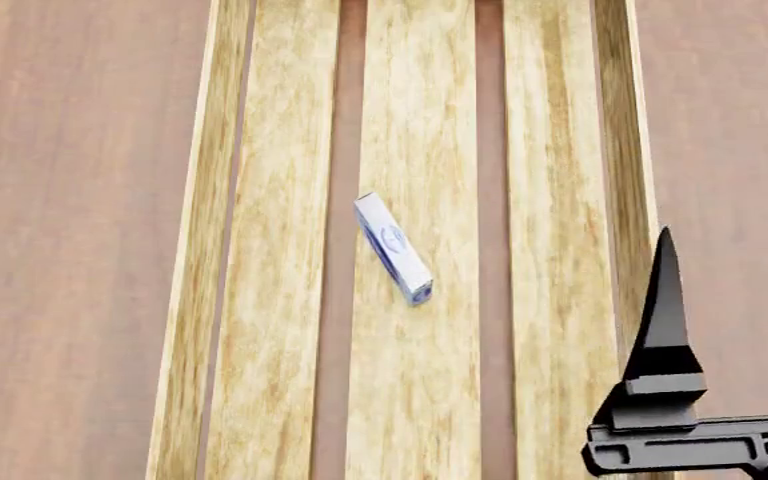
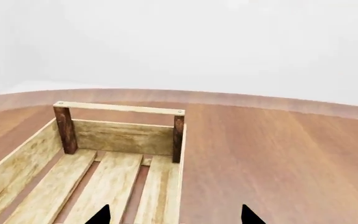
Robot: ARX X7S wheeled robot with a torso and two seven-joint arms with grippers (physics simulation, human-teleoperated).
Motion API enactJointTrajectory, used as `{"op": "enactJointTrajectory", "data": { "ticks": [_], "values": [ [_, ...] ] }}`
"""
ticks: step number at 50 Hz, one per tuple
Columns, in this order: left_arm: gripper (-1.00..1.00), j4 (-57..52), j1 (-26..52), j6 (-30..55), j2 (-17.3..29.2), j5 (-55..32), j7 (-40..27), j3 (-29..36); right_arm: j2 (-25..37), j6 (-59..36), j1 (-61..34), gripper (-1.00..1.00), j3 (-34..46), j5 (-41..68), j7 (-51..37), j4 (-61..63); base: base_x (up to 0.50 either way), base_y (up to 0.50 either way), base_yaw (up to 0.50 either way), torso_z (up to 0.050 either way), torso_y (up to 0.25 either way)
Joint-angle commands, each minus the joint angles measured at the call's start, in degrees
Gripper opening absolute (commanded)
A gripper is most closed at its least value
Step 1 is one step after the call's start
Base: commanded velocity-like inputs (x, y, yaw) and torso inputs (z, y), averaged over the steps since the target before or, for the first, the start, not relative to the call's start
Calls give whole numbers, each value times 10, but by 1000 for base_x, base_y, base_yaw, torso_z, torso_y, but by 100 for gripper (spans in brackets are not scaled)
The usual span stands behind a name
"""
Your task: Pick up the cream cheese and put it in the tray.
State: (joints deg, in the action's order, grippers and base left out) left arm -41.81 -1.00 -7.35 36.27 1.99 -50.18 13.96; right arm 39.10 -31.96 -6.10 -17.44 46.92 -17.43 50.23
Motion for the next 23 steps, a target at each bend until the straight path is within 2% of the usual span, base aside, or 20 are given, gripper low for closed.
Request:
{"op": "enactJointTrajectory", "data": {
  "ticks": [1, 5, 10, 12, 13, 15, 17, 19, 23],
  "values": [
    [100, -88, 139, 147, 17, -77, 49, -21, -59, 96, 30, 100, 9, -146, -21, 17, 0, 0, 0, 0, 0],
    [100, -104, 185, 187, 15, -84, 56, -19, -73, 122, 38, 100, 7, -176, -31, 25, 0, 0, 0, 0, 0],
    [100, -148, 221, 239, 23, -121, 54, -48, -79, 133, 50, 100, -6, -185, -40, 40, 0, 0, 0, 0, 0],
    [100, -177, 240, 274, 30, -133, 50, -55, -78, 134, 57, 100, -6, -189, -41, 50, 0, 0, 0, 0, 0],
    [100, -182, 248, 270, 53, -146, 30, -51, -80, 137, 59, 100, -10, -187, -42, 54, 0, 0, 0, 0, 0],
    [100, -182, 277, 252, 144, -183, -65, -2, -70, 123, 60, 100, -1, -192, -44, 65, 0, 0, 0, 0, 0],
    [100, -182, 326, 218, 239, -220, -165, 77, -73, 131, 69, 100, -7, -190, -46, 77, 0, 0, 0, 0, 0],
    [100, -182, 389, 182, 309, -237, -236, 170, -71, 133, 80, 100, -9, -196, -50, 89, 0, 0, 0, 0, 0],
    [100, -182, 556, 149, 378, -253, -316, 362, -30, 144, 95, 100, 3, -186, -84, 97, 0, 0, 0, 0, 0]
  ]
}}
